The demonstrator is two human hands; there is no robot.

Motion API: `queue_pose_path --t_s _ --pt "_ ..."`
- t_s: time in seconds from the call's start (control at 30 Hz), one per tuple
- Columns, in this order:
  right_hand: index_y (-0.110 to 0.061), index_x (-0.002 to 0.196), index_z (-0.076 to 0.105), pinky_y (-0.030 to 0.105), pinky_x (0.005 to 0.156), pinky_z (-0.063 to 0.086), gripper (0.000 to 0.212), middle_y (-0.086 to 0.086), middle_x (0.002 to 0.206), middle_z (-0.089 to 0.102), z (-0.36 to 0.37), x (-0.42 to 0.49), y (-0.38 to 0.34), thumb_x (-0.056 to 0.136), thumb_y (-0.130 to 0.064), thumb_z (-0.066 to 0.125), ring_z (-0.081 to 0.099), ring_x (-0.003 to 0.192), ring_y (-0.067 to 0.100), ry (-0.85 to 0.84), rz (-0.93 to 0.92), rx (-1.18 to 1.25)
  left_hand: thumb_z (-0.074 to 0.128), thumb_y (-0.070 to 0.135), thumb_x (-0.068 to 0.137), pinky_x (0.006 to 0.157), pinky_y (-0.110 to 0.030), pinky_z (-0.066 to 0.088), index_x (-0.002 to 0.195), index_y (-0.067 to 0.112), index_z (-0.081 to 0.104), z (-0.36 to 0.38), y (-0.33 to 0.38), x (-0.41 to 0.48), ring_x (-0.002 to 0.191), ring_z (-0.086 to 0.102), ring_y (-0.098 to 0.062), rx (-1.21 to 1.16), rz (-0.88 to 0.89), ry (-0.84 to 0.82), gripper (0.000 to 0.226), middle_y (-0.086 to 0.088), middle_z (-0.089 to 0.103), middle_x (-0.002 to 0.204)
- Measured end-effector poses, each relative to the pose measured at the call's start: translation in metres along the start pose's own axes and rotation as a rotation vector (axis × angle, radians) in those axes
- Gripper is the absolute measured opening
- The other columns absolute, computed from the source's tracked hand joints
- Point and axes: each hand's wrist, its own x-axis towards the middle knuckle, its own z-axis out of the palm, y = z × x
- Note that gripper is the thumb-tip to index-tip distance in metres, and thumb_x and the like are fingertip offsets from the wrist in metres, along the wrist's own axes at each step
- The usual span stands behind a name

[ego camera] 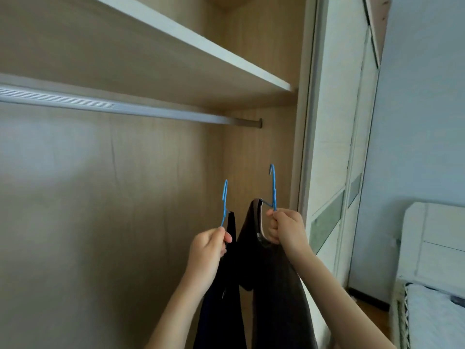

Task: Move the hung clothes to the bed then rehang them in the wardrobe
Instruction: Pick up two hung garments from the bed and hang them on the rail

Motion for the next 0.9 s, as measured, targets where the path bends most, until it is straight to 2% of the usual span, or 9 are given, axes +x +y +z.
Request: queue_pose_path --t_s 0.07,0.17,0.27,0.37,0.47,0.63,0.67,0.77,0.9 --pt "-0.002 0.081 0.049 0.015 0.036 0.018 0.024 0.0 0.047 0.028 -0.006 0.046 0.004 0.093 0.008 0.03 0.024 0.03 0.008 -0.02 -0.006 0.016 0.041 0.016 0.102 0.049 -0.016 0.034 0.068 0.007 0.057 0.011 -0.007 0.04 0.038 0.034 -0.002 0.066 0.012 -0.013 0.039 0.009 0.032 0.04" --pt "-0.004 0.075 0.049 0.017 0.037 0.021 0.028 -0.002 0.044 0.03 -0.01 0.121 0.006 0.094 0.006 0.03 0.024 0.032 0.01 -0.056 -0.002 0.064 0.042 0.012 0.102 0.057 -0.026 0.036 0.063 0.009 0.06 0.027 -0.015 0.109 0.038 0.034 -0.003 0.098 0.022 0.034 0.042 0.009 0.034 0.039" --pt "-0.003 0.08 0.053 0.019 0.037 0.021 0.028 -0.004 0.043 0.032 -0.002 0.183 -0.003 0.097 0.001 0.031 0.025 0.032 0.009 -0.063 0.001 0.103 0.043 0.01 0.101 0.064 -0.03 0.043 0.058 0.011 0.061 0.043 -0.014 0.176 0.039 0.039 -0.003 0.131 -0.023 0.109 0.046 0.009 0.035 0.035" --pt "-0.004 0.083 0.055 0.025 0.043 0.021 0.027 -0.003 0.048 0.034 0.013 0.23 -0.012 0.099 -0.004 0.033 0.028 0.037 0.01 -0.087 -0.002 0.105 0.043 0.009 0.101 0.05 -0.017 0.045 0.058 0.01 0.061 0.056 -0.012 0.234 0.042 0.044 -0.007 0.13 -0.109 0.18 0.047 0.009 0.039 0.031" --pt "-0.006 0.082 0.056 0.023 0.042 0.023 0.027 -0.005 0.045 0.036 0.031 0.277 -0.014 0.099 -0.008 0.035 0.03 0.035 0.008 -0.117 0.04 0.117 0.042 0.004 0.101 0.039 -0.013 0.042 0.063 0.005 0.058 0.065 -0.008 0.277 0.028 0.044 -0.001 0.092 -0.164 0.227 0.041 0.008 0.047 0.029" --pt "-0.01 0.075 0.053 0.012 0.032 0.024 0.029 -0.009 0.035 0.037 0.055 0.337 -0.014 0.099 -0.009 0.037 0.031 0.025 0.003 -0.209 0.105 0.235 0.042 0.001 0.099 0.031 -0.013 0.036 0.094 -0.007 0.057 0.07 0.003 0.331 0.022 0.042 -0.001 0.053 -0.201 0.305 0.018 0.006 0.044 0.025" --pt "-0.01 0.073 0.052 0.01 0.031 0.022 0.031 -0.009 0.032 0.036 0.059 0.345 -0.015 0.1 -0.008 0.035 0.029 0.023 0.002 -0.215 0.114 0.274 0.042 0.0 0.099 0.03 -0.013 0.037 0.092 -0.007 0.057 0.07 0.004 0.343 0.022 0.043 -0.001 0.046 -0.206 0.318 0.018 0.005 0.044 0.025" --pt "-0.008 0.071 0.05 0.009 0.03 0.018 0.035 -0.008 0.033 0.033 0.07 0.363 -0.022 0.101 -0.008 0.033 0.025 0.021 0.002 -0.204 0.137 0.333 0.041 -0.001 0.099 0.028 -0.014 0.036 0.071 -0.001 0.054 0.071 0.01 0.374 0.02 0.041 -0.002 0.035 -0.201 0.32 0.031 0.004 0.047 0.026" --pt "-0.007 0.073 0.048 0.01 0.029 0.015 0.034 -0.009 0.03 0.03 0.082 0.379 -0.029 0.101 -0.004 0.028 0.023 0.02 0.002 -0.239 0.111 0.431 0.042 -0.002 0.098 0.026 -0.015 0.033 0.067 0.001 0.053 0.071 0.006 0.405 0.018 0.038 -0.003 0.043 -0.217 0.318 0.033 0.004 0.047 0.026"
